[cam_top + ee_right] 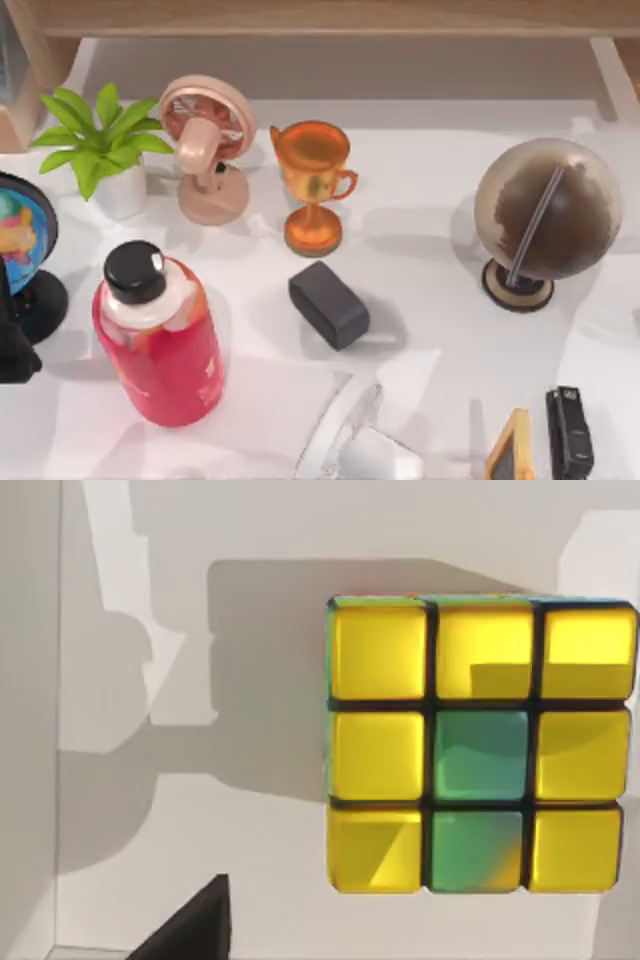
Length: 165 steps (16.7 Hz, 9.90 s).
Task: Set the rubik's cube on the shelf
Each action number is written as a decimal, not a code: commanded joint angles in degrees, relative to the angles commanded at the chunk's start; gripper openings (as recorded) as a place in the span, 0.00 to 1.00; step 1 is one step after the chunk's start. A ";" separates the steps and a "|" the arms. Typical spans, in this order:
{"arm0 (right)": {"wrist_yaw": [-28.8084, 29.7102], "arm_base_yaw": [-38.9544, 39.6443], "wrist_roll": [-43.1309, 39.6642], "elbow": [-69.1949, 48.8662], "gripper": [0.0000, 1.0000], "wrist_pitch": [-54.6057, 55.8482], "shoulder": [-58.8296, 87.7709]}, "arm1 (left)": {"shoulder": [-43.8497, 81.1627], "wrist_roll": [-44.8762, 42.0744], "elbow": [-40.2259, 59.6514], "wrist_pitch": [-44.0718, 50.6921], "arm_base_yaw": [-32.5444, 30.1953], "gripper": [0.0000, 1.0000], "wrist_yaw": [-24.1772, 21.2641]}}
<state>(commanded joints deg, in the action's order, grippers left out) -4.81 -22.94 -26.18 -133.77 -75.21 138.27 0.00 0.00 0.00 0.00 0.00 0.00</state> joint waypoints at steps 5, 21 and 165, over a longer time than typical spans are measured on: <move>-0.05 -0.20 -0.08 0.28 1.00 0.32 0.06 | 0.00 0.00 0.00 0.00 0.00 1.00 0.00; 0.26 1.05 1.08 4.19 0.55 9.25 4.97 | 0.00 0.00 0.00 0.00 0.00 1.00 0.00; 11.69 27.29 -11.70 78.07 1.00 150.50 -30.44 | 0.00 0.00 0.00 0.00 0.00 1.00 0.00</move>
<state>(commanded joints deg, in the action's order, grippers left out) 6.88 4.35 -37.88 -55.69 75.29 107.83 0.00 0.00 0.00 0.00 0.00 0.00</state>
